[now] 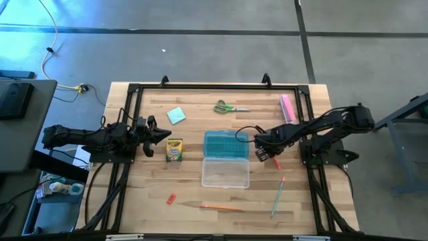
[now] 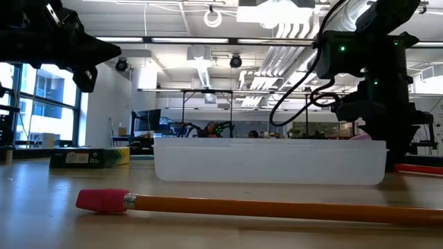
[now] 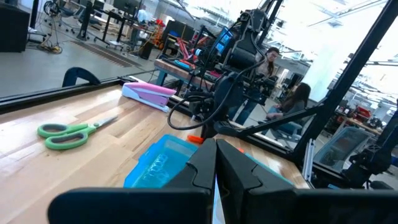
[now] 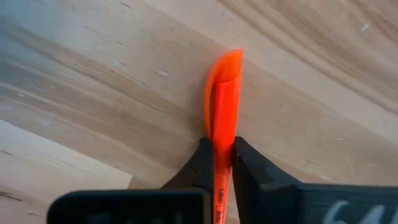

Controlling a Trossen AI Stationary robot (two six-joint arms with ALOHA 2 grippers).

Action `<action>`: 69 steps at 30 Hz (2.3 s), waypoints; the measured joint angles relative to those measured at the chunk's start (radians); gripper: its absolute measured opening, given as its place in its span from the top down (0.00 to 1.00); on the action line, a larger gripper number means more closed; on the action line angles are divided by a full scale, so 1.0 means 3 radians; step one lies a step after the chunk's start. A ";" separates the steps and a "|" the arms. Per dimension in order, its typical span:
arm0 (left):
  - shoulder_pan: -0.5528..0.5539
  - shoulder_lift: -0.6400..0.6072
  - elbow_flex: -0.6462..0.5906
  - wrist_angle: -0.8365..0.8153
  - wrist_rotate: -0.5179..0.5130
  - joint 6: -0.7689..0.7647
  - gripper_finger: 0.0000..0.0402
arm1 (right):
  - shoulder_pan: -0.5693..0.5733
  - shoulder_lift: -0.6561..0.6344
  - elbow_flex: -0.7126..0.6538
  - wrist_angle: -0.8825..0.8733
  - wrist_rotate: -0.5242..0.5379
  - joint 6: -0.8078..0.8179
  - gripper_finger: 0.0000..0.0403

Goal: Pack school essentials
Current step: Put the orange pen into the blue supply box

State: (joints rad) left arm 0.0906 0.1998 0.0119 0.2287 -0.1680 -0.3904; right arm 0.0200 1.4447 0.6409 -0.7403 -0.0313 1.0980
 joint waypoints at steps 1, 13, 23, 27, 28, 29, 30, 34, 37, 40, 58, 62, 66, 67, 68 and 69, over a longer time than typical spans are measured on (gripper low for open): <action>0.0000 0.0000 0.0000 0.0001 0.0000 0.0000 1.00 | 0.0000 -0.0038 -0.0004 0.0001 -0.0002 0.0015 0.97; 0.0000 0.0000 0.0000 0.0003 0.0001 0.0000 1.00 | 0.0040 -0.0838 -0.0015 0.0626 0.0329 0.0499 0.96; 0.0000 0.0000 0.0000 0.0004 0.0001 0.0000 1.00 | 0.0245 -0.1059 -0.0007 0.2852 0.1277 -0.1003 0.96; 0.0000 0.0001 0.0000 0.0004 0.0001 0.0000 1.00 | 0.0359 -0.0872 0.0001 0.3740 0.1191 -0.1873 0.96; 0.0001 0.0001 0.0000 0.0004 0.0001 0.0000 1.00 | 0.0391 -0.0804 0.0031 0.3793 0.1154 -0.1945 0.96; 0.0000 0.0001 0.0000 0.0004 0.0001 0.0000 1.00 | 0.0424 -0.0736 0.0078 0.3760 0.1140 -0.1977 0.96; 0.0000 0.0000 0.0000 0.0004 0.0000 0.0000 1.00 | 0.0460 -0.0660 0.0148 0.3676 0.1107 -0.1997 0.96; 0.0000 0.0000 0.0000 0.0005 -0.0004 0.0000 1.00 | 0.0588 -0.0304 0.0597 0.2954 0.1021 -0.2004 0.96; 0.0001 0.0001 0.0000 0.0005 -0.0004 0.0000 1.00 | 0.0643 -0.0023 0.1046 0.2192 0.0918 -0.2021 0.96; 0.0000 0.0000 0.0000 0.0005 -0.0004 0.0000 1.00 | 0.0646 0.0273 0.1460 0.1514 0.0683 -0.2064 0.96; 0.0001 0.0001 0.0000 0.0019 -0.0003 0.0000 1.00 | 0.0645 0.1448 0.2361 0.0667 0.0174 -0.3073 0.96; 0.0001 0.0000 -0.0001 0.0020 -0.0003 0.0000 1.00 | 0.0645 0.1517 0.2361 0.0591 0.0153 -0.3064 0.95; 0.0001 0.0001 0.0000 0.0020 -0.0002 0.0000 1.00 | 0.0645 0.1520 0.2360 0.0589 0.0152 -0.3062 0.89; 0.0000 0.0001 0.0000 0.0021 -0.0002 0.0000 1.00 | 0.0645 0.1520 0.2357 0.0582 0.0152 -0.3054 0.87; 0.0001 0.0000 0.0000 0.0023 -0.0003 0.0000 1.00 | 0.0645 0.1520 0.2354 0.0583 0.0153 -0.3051 0.84; 0.0000 0.0000 0.0000 0.0022 -0.0001 0.0000 1.00 | 0.0645 0.1520 0.2354 0.0585 0.0153 -0.3042 0.82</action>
State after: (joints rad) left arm 0.0906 0.1997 0.0120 0.2352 -0.1685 -0.3904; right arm 0.2134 1.9007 1.3472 -0.5647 0.0145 0.1853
